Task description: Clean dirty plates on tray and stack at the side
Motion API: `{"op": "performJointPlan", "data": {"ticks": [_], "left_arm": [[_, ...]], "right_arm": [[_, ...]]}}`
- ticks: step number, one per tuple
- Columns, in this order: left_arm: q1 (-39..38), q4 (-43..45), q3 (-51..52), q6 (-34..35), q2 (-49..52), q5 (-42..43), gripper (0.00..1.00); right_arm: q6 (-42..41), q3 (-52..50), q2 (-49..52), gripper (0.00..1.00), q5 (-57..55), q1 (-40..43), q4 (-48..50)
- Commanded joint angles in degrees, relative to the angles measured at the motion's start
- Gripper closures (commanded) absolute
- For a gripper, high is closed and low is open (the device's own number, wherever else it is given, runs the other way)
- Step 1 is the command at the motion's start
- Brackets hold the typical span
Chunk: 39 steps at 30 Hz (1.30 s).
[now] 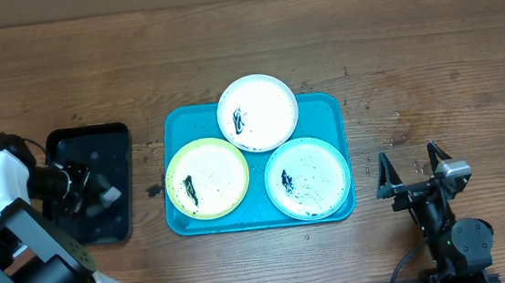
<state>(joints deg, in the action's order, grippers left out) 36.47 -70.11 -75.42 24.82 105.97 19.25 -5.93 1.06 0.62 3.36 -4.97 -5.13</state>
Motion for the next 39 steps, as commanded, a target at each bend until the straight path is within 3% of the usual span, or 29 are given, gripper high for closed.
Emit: {"op": "performJointPlan", "data": {"ticks": [1, 6, 8, 13, 20, 26, 33, 39], "left_arm": [[0.2, -3.6, -8.9, -3.3, -1.9, -3.0, 0.96], [-0.2, -5.0, -14.8, -2.9, -2.0, -6.0, 0.96], [-1.5, -0.6, -9.4, 0.6, -1.7, -10.4, 0.96], [-2.4, 6.8, 0.2, 1.1, -1.7, -10.2, 0.96], [-2.4, -5.8, -11.8, -5.6, -1.9, -2.2, 0.96], [-4.5, -18.1, -24.0, -12.7, -2.3, 13.9, 0.96], [-17.1, -24.1, -19.9, -20.0, -2.5, 13.2, 0.96], [-34.5, -11.4, -8.1, -18.1, -2.5, 13.1, 0.96]], "right_arm": [[0.2, -0.6, -0.5, 0.00, -0.7, -0.3, 0.5], [0.2, -0.6, -0.5, 0.00, -0.7, -0.3, 0.5], [0.2, -0.6, -0.5, 0.00, -0.7, -0.3, 0.5], [0.2, -0.6, -0.5, 0.00, -0.7, -0.3, 0.5], [0.2, -0.6, -0.5, 0.00, -0.7, -0.3, 0.5], [0.2, -0.6, -0.5, 0.00, -0.7, -0.3, 0.5], [0.2, -0.6, -0.5, 0.00, -0.7, -0.3, 0.5], [0.2, -0.6, -0.5, 0.00, -0.7, -0.3, 0.5]]}}
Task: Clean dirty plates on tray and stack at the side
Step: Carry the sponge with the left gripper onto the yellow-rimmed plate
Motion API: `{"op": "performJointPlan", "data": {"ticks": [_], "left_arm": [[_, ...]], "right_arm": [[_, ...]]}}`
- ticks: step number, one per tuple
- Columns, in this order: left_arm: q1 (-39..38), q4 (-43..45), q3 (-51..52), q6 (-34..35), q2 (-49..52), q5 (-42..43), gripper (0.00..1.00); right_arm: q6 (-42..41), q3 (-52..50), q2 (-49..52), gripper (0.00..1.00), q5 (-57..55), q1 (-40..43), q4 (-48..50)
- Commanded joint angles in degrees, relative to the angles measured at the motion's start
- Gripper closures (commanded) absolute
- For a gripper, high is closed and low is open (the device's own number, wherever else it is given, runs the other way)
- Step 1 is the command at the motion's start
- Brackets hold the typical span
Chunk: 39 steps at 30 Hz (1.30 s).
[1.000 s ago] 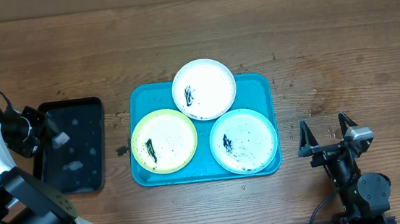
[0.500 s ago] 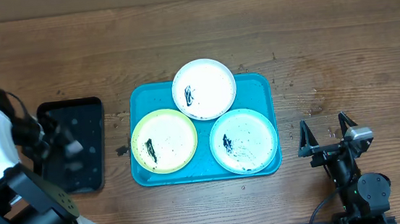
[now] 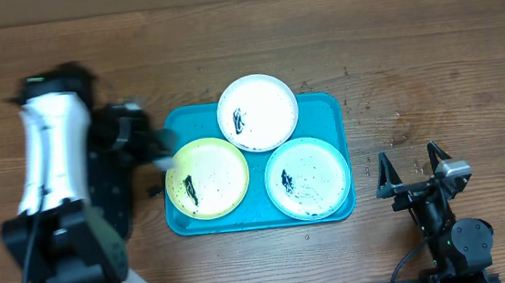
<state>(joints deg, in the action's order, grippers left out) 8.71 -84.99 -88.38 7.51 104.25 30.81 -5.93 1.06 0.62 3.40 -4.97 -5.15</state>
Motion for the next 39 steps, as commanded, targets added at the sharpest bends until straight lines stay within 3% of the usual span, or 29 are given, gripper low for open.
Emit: {"op": "performJointPlan", "data": {"ticks": [1, 5, 8, 13, 20, 22, 23, 24, 27, 32, 39], "left_arm": [[-9.5, 6.8, 7.0, 1.0, -0.8, 1.4, 0.96], [-18.0, 17.8, 13.5, 10.5, -0.8, -8.7, 0.96], [-22.6, 22.9, 16.0, 13.2, -0.8, -18.4, 0.96], [-27.4, 25.4, 16.6, 18.8, -0.8, -30.7, 0.96], [-27.8, 25.2, 18.4, 21.8, -0.8, -27.0, 0.92], [-27.8, 25.1, 19.4, 22.4, -0.8, -26.1, 0.75], [-27.9, 25.1, 19.8, 22.3, -0.8, -25.6, 0.31], [-27.9, 25.2, 20.0, 22.3, -0.8, -25.2, 0.00], [-27.8, 25.5, 20.0, 19.9, -0.8, -23.4, 0.08], [-27.7, 23.6, 16.7, 18.0, -0.8, -23.8, 0.09], [-22.9, 9.6, -2.8, 17.8, -1.5, -30.1, 0.06]], "right_arm": [[0.2, -0.6, -0.5, 0.00, -0.8, -0.3, 0.5], [0.2, -0.6, -0.5, 0.00, -0.8, -0.3, 0.5], [0.2, -0.6, -0.5, 0.00, -0.8, -0.3, 0.5], [0.2, -0.6, -0.5, 0.00, -0.8, -0.3, 0.5], [0.2, -0.6, -0.5, 0.00, -0.8, -0.3, 0.5], [0.2, -0.6, -0.5, 0.00, -0.8, -0.3, 0.5], [0.2, -0.6, -0.5, 0.00, -0.8, -0.3, 0.5], [0.2, -0.6, -0.5, 0.00, -0.8, -0.3, 0.5], [0.2, -0.6, -0.5, 0.00, -0.8, -0.3, 0.5], [0.2, -0.6, -0.5, 0.00, -0.8, -0.3, 0.5], [0.2, -0.6, -0.5, 0.00, -0.8, -0.3, 0.5]]}}
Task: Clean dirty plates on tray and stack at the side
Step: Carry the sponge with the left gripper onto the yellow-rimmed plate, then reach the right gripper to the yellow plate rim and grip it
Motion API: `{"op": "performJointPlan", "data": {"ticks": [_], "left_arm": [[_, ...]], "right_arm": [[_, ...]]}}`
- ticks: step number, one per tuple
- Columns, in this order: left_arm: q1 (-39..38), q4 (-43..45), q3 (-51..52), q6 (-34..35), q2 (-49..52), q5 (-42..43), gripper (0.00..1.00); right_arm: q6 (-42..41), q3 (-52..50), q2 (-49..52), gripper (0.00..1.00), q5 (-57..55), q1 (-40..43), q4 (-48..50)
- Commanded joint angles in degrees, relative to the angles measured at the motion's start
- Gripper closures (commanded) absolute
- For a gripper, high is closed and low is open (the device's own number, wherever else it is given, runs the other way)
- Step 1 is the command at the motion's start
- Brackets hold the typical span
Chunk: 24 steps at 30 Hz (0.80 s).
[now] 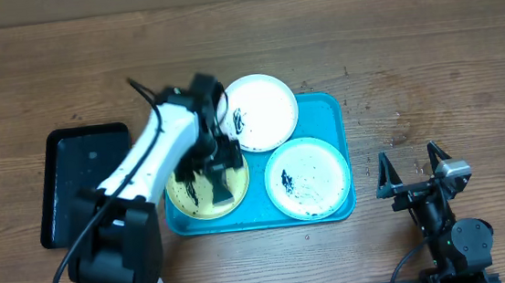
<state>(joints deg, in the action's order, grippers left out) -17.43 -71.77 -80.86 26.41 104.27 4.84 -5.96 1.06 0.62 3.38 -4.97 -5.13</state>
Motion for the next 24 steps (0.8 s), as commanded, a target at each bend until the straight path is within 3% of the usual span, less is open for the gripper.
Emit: {"op": "performJointPlan", "data": {"ticks": [1, 6, 11, 20, 22, 24], "left_arm": [[4.7, -5.4, -13.8, -1.1, -2.0, -4.8, 0.06], [15.2, -9.4, -29.4, 1.9, -5.5, -4.5, 0.00], [22.8, -12.0, -30.4, 6.2, -7.2, -3.3, 0.00], [25.4, -13.2, -29.1, 6.2, -7.0, -4.0, 0.00], [25.4, -12.2, -29.1, 6.2, -7.0, -3.9, 0.00], [25.4, -12.0, -29.1, 6.2, -7.0, -3.9, 0.00]], "right_arm": [[0.2, -0.6, -0.5, 0.00, -0.8, -0.3, 0.5], [0.2, -0.6, -0.5, 0.00, -0.8, -0.3, 0.5], [0.2, -0.6, -0.5, 0.00, -3.6, -0.3, 1.9], [-4.1, 0.4, -0.5, 0.00, 9.3, -0.2, 30.0], [-3.0, 4.1, 0.1, 0.00, 9.2, 0.2, 28.1], [-1.2, 10.8, 2.6, 0.00, 8.9, 0.7, 18.5]]}}
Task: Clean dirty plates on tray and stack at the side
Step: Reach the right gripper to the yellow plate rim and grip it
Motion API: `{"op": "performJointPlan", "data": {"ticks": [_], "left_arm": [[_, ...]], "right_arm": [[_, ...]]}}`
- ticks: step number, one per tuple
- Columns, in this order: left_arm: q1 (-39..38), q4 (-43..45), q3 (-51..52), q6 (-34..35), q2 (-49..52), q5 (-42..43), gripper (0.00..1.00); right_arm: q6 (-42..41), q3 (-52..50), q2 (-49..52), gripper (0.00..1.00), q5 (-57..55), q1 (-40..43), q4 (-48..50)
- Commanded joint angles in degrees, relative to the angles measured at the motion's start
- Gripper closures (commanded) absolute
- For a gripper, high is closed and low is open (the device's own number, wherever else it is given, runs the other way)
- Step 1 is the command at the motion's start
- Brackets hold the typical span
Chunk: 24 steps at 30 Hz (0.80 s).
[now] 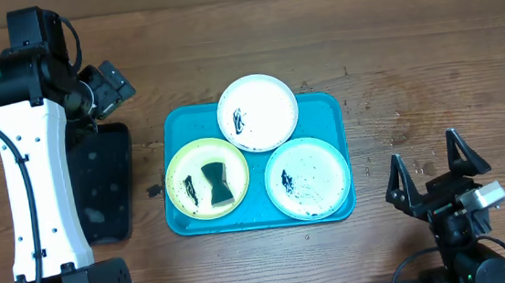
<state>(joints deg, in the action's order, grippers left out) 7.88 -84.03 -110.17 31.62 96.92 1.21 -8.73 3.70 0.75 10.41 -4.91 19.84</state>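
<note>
A blue tray (325,109) holds three smeared plates: a white one (258,112) at the back, a yellow-green one (190,165) front left and a pale green one (308,178) front right. A dark sponge (217,183) lies on the yellow-green plate, with nothing touching it. My left gripper (115,84) is raised at the far left, well away from the tray. It looks open and holds nothing. My right gripper (427,166) stands open near the front right, to the right of the tray.
A black tray (105,186) lies left of the blue tray, partly hidden by my white left arm (40,178). A small dark speck (154,190) sits between the two trays. Bare wooden table surrounds them.
The left gripper was over the yellow-green plate with the sponge; now the sponge lies loose on that plate and the gripper is up at the far left. The right gripper sits slightly further right.
The left gripper was first at the sponge in the black tray. It was then at the blue tray's left edge with the sponge, then over the yellow-green plate. Now the sponge rests on that plate and the left arm is back at the left.
</note>
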Motion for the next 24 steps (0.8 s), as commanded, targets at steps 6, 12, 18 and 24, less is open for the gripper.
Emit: {"op": "performJointPlan", "data": {"ticks": [6, 12, 18, 24], "left_arm": [[0.1, 1.5, 0.2, 1.0, 0.3, -0.3, 0.00], [-0.1, 1.0, 0.2, 1.0, 0.3, -0.1, 0.00], [0.0, -0.2, 0.2, 0.5, 0.3, -0.1, 0.00], [0.0, -1.0, 0.3, 0.5, 0.3, -0.2, 0.00]], "right_arm": [[9.2, 41.4, 28.4, 0.00, 6.2, 1.5, -48.5], [7.3, 74.6, 59.3, 0.00, 25.2, 1.4, -76.8], [0.9, 82.3, 76.9, 0.45, 40.9, -0.3, -76.5], [-8.0, 82.2, 86.2, 0.50, 15.6, -13.7, -75.8]]}}
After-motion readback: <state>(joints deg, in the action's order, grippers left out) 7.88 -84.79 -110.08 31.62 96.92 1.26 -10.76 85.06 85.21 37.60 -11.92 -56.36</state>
